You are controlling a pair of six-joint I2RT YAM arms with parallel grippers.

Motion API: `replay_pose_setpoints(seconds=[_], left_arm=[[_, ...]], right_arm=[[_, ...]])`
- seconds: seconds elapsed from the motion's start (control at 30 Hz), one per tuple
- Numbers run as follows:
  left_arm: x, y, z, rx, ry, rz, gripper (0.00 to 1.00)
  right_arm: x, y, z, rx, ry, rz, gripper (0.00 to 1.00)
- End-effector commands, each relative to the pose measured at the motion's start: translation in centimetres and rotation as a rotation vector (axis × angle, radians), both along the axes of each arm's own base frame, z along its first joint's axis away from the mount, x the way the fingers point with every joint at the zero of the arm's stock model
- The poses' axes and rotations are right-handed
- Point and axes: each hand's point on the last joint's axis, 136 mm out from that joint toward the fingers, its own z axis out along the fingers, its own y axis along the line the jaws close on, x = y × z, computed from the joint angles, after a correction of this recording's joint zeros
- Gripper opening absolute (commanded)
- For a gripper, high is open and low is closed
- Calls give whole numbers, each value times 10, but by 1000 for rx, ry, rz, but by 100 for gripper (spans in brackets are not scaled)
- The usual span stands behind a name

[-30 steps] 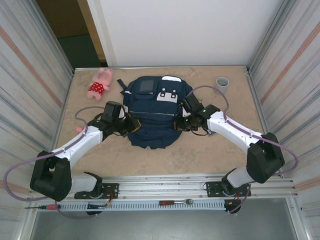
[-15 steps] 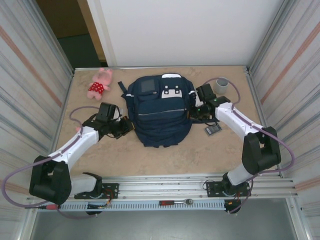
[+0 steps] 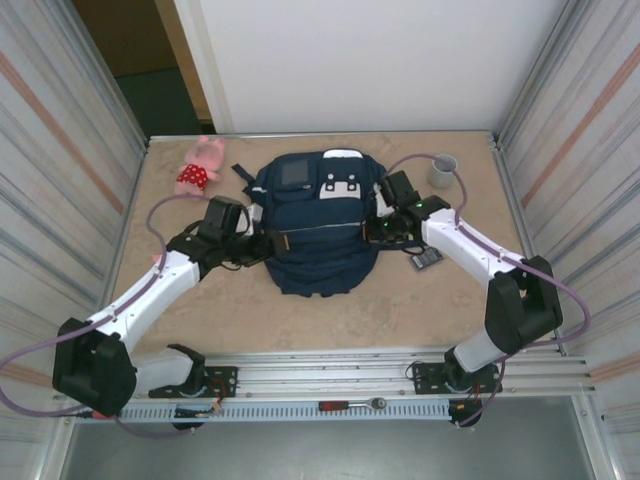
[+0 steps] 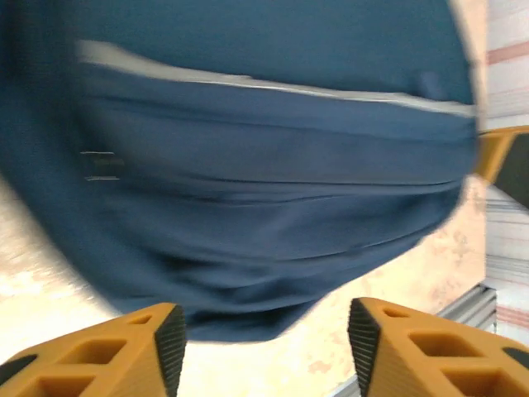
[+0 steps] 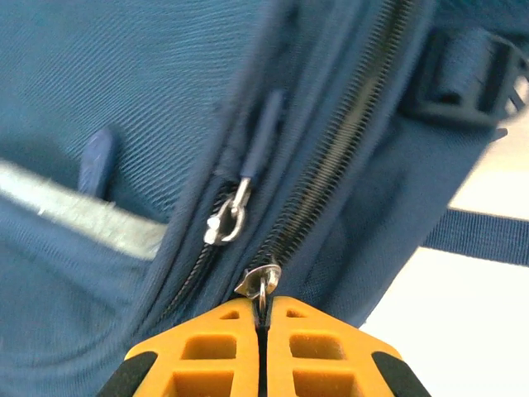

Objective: Pack books, pencil case, and school supplies into a backpack

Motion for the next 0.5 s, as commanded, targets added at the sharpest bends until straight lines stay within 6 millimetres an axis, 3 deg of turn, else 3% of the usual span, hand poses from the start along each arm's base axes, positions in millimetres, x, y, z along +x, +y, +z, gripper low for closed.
replay_pose_setpoints(seconds=[0.0,0.2,0.27,0.47], left_arm=[[8,-24,34,58,-265,-212,62],[-14,-60,60,31,-698,-683,65],[-22,-65,61,49,-848,-834,65],[-8,-67,27,240,-991,-1019,73]], right_arm=[[-22,38,30,107,-37,113,0],[-37,60,32,175,-27,191,0],[-38,63,32,191,-19,201,0],[-44,69,30,236,2,219,0]])
